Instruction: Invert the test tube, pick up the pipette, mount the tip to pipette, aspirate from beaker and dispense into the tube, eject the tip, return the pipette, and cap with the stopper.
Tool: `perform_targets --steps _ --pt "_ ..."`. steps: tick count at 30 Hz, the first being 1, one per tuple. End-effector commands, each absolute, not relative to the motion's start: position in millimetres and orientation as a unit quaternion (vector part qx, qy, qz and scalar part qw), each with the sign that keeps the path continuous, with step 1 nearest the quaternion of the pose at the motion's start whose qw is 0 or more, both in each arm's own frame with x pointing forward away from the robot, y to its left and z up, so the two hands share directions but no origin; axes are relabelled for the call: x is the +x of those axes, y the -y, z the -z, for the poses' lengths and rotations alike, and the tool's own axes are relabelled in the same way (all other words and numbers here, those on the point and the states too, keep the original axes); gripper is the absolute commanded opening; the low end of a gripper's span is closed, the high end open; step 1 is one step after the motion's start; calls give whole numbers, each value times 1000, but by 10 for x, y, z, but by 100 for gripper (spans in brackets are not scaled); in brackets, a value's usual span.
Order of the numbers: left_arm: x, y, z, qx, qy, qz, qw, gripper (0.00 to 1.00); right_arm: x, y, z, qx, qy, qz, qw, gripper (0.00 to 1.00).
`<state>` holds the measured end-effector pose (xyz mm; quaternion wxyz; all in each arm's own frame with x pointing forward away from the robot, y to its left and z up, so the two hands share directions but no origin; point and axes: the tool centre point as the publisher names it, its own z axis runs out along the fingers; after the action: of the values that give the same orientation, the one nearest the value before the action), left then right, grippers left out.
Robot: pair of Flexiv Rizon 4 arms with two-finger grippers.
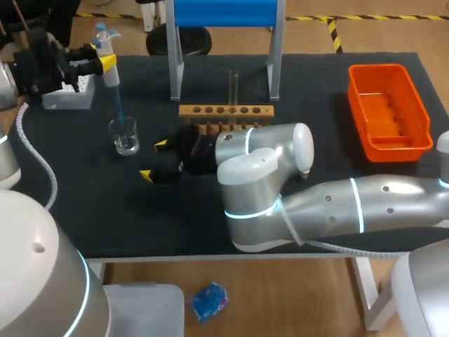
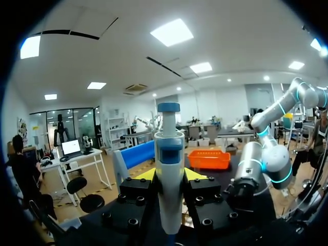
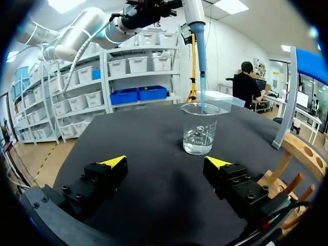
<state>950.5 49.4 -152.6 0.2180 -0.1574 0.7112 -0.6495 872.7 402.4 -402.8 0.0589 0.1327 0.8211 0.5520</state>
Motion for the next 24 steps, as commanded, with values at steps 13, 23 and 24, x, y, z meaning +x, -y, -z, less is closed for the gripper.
perform_targets --steps 13,23,24 --pt "9484 -531 1784 -167 -706 648 231 0 8727 -4038 4031 134 -822 -551 60 100" --pt "9505 -519 1859 -163 -708 644 239 0 8727 -4038 4031 134 -822 -551 60 100" --pt "9504 -518 1863 -163 -707 645 241 0 8727 -4038 4031 134 -822 -551 60 100"
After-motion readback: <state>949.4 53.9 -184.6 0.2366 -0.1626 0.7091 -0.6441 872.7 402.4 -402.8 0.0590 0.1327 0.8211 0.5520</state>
